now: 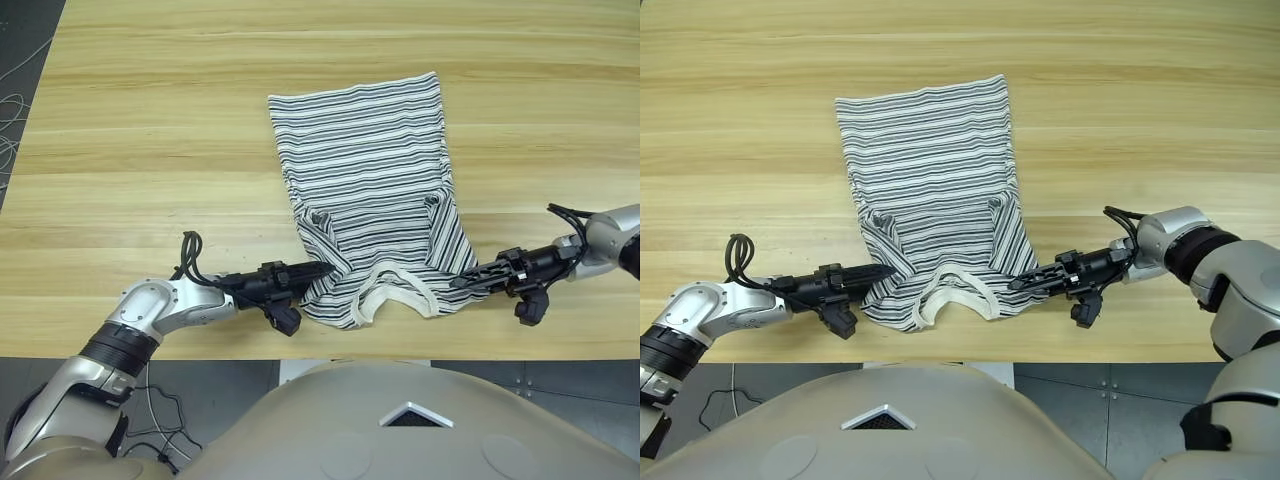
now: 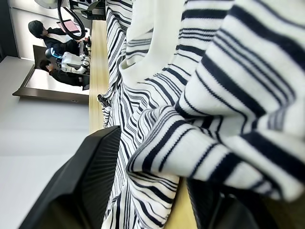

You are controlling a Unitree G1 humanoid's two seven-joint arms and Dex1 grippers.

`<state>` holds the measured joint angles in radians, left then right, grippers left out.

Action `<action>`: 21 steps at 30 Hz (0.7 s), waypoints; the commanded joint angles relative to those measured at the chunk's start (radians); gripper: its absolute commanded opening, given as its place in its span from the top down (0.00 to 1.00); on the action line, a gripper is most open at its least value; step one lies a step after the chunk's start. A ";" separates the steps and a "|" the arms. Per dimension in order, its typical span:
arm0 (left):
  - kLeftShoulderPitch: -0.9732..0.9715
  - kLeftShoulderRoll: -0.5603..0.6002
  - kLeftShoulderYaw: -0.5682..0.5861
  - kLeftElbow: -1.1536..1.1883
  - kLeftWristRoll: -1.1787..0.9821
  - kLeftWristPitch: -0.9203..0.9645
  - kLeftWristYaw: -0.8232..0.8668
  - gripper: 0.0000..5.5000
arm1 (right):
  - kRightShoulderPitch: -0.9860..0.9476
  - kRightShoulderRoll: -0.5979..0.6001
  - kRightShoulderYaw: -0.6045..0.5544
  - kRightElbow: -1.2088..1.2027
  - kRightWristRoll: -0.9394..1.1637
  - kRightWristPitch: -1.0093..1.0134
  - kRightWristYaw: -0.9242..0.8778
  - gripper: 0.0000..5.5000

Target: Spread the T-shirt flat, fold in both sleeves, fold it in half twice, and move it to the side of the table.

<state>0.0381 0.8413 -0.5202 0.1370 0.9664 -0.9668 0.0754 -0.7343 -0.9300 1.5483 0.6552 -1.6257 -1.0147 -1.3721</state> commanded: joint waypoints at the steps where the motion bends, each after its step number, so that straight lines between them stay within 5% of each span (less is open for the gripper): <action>1: 0.043 0.019 -0.055 -0.013 0.073 0.010 -0.073 0.65 | 0.096 0.040 0.007 0.005 0.015 -0.045 0.297 0.47; 10: 0.021 0.063 -0.073 -0.009 0.118 -0.020 -0.054 0.88 | 0.095 0.031 -0.050 0.017 0.070 -0.076 0.390 0.77; 21: -0.012 0.095 -0.092 0.048 0.195 -0.046 0.027 0.98 | 0.117 0.045 -0.113 0.030 0.104 -0.119 0.456 0.91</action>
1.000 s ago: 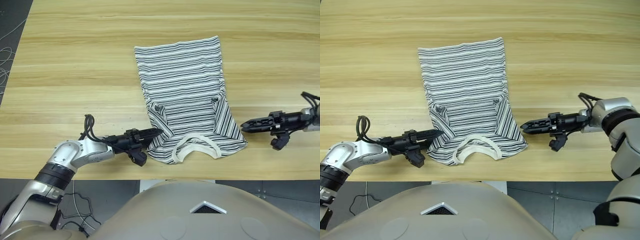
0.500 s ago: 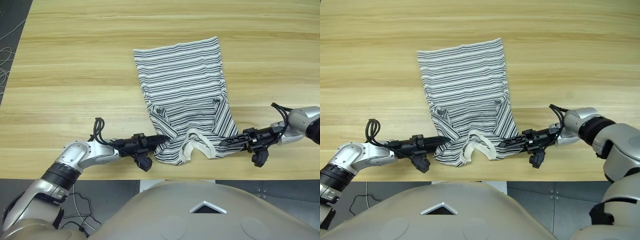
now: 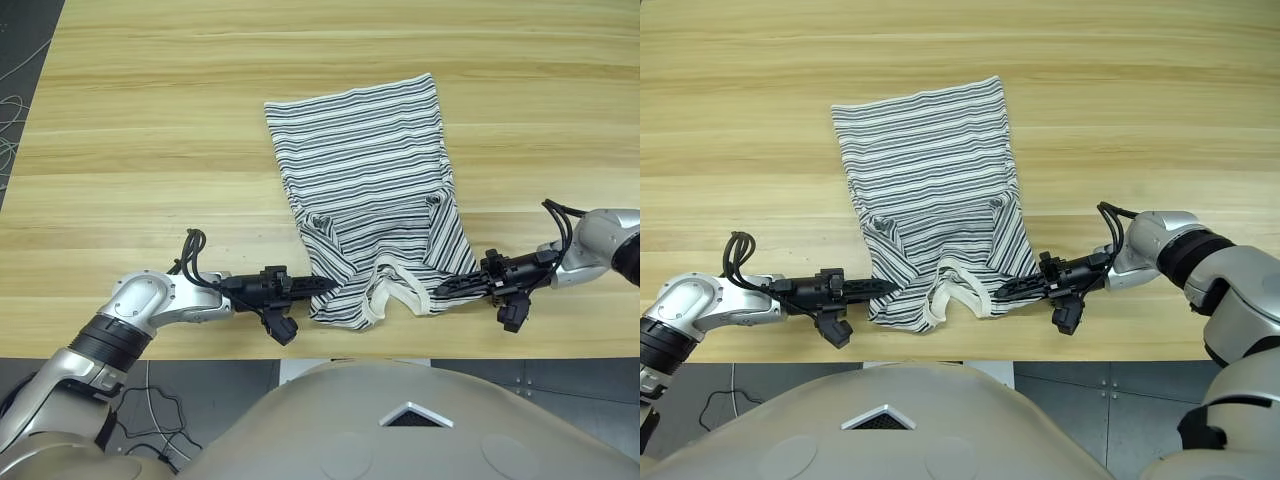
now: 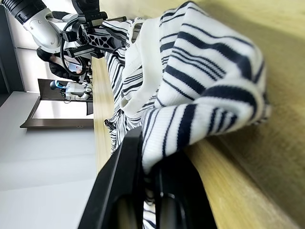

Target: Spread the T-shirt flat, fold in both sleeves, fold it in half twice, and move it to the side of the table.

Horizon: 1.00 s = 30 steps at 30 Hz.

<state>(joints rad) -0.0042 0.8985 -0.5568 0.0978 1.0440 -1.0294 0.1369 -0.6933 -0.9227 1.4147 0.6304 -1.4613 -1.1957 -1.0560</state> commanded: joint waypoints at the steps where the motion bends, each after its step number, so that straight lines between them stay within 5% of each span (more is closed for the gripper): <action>1: 0.028 0.040 -0.059 0.094 0.122 0.016 -0.032 0.98 | 0.078 0.039 0.021 0.052 -0.060 0.052 0.144 0.92; 15: 0.100 0.047 -0.124 0.032 0.014 -0.020 -0.082 0.98 | 0.153 -0.029 -0.016 -0.099 -0.004 -0.035 0.251 0.98; 25: 0.180 0.064 -0.119 -0.076 0.006 -0.025 -0.144 0.98 | 0.268 -0.107 -0.160 -0.294 0.074 -0.102 0.435 0.98; 30: 0.127 0.092 -0.004 -0.049 -0.191 0.019 -0.157 0.98 | 0.233 -0.082 -0.305 -0.286 0.166 -0.148 0.459 0.98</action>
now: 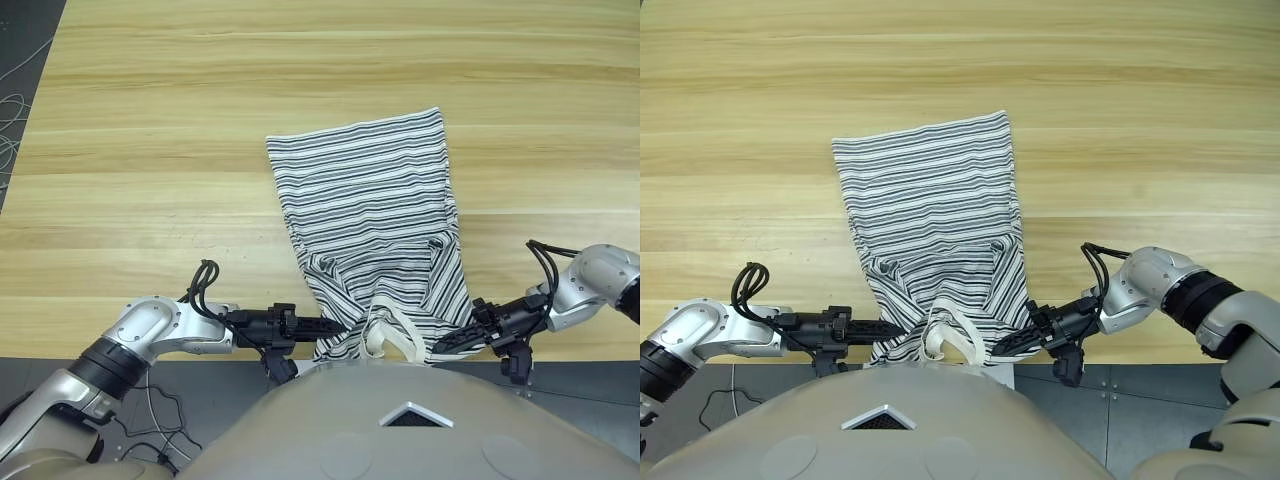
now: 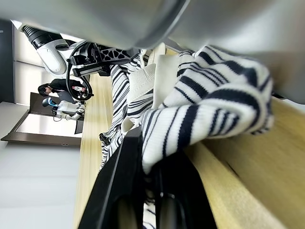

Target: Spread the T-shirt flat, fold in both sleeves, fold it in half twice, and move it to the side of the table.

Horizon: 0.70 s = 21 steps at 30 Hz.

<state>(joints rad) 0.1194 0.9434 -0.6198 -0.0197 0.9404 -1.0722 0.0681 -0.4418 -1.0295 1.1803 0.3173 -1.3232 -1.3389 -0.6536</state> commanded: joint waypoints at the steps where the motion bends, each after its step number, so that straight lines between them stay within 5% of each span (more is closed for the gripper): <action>1: 0.002 0.059 0.080 0.062 -0.178 0.074 -0.114 0.98 | -0.043 0.034 -0.107 0.029 0.057 -0.021 0.073 0.98; 8: -0.007 0.073 0.078 0.019 -1.044 0.308 -0.482 0.98 | -0.228 0.118 -0.316 0.173 0.336 -0.094 0.200 0.98; 21: -0.279 -0.281 0.316 0.501 -1.258 0.493 -0.787 0.98 | -0.360 0.322 -0.440 0.589 0.310 -0.053 0.257 0.98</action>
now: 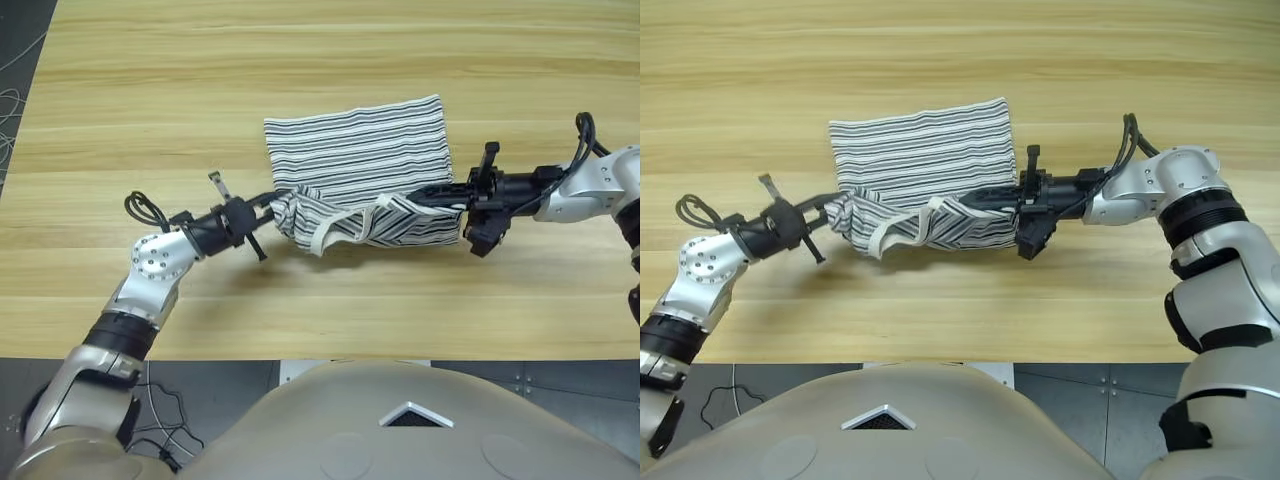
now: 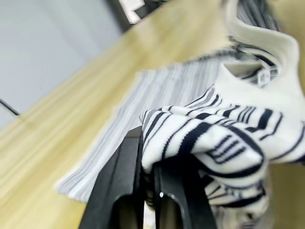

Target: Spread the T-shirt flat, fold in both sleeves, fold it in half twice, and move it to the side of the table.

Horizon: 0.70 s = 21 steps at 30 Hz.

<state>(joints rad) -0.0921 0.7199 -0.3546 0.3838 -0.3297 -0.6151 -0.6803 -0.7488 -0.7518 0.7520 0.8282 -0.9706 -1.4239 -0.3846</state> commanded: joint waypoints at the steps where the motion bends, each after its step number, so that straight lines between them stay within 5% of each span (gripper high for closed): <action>1: -0.082 -0.073 0.068 0.115 0.004 0.051 -0.056 0.98 | -0.066 0.058 -0.011 0.107 -0.053 0.048 -0.021 0.98; 21: -0.149 -0.219 0.245 0.248 0.108 0.123 -0.135 0.98 | -0.235 0.285 0.066 0.455 -0.115 0.405 -0.082 0.98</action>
<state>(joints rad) -0.2216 0.5107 -0.1319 0.6197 -0.2483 -0.4874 -0.8274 -0.9596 -0.4711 0.8047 1.2622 -1.0768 -1.0496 -0.4764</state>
